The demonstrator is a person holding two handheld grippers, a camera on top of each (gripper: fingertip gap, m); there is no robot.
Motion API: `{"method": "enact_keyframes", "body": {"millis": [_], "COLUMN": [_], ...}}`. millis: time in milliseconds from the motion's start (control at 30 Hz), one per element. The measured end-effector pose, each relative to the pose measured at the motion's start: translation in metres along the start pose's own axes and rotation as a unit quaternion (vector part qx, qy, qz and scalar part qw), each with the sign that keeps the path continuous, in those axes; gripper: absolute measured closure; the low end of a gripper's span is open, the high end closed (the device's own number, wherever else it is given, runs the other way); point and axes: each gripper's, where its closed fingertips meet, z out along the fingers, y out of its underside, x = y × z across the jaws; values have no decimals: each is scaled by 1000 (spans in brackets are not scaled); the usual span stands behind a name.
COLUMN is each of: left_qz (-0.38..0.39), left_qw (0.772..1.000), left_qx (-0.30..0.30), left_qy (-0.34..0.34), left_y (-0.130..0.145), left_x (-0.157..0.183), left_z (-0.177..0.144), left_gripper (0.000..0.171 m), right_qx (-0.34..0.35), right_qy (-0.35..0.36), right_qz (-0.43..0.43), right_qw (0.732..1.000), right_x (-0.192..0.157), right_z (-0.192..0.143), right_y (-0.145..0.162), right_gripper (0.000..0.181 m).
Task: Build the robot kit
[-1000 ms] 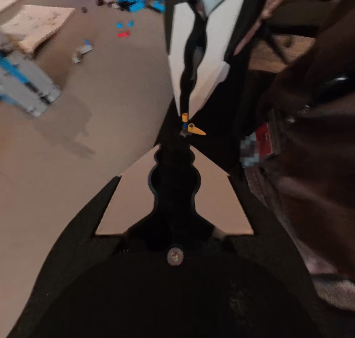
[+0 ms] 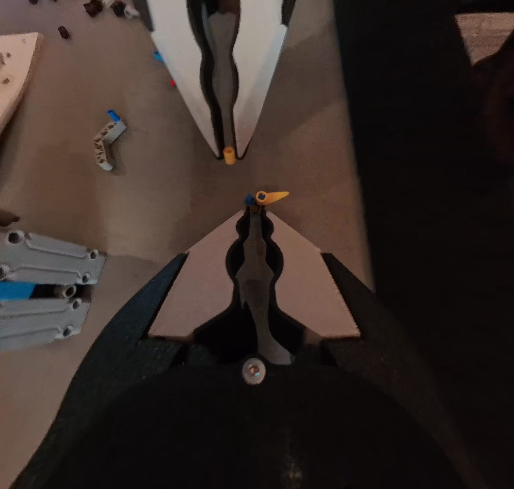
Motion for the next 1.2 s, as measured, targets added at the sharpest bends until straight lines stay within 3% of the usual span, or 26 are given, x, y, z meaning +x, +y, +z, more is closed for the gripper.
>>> {"method": "enact_keyframes", "body": {"millis": [167, 467, 833, 1000, 1200], "left_qz": [3, -1, 10, -23, -13], "left_qw": [1000, 1000, 1000, 999, 997], "left_qx": [-24, -21, -21, -19, 40], "left_qy": [5, 7, -12, -42, -58], "left_y": [5, 4, 5, 11, -5], "left_x": [-13, -12, -11, -16, -12], "left_z": [12, 12, 11, 0, -13], "left_gripper": [164, 164, 163, 154, 171], "right_qx": [-28, -46, -108, -131, -148], "right_qy": [-68, -104, -110, -117, -125], "right_qz": [-33, -71, -88, -96, -101], "right_qw": [997, 991, 984, 980, 976], "right_x": [4, 4, 3, 1, -1], "right_z": [11, 22, 28, 30, 33], "right_y": [10, -1, 6, 5, 3], "right_gripper": [173, 173, 173, 173, 173]}}
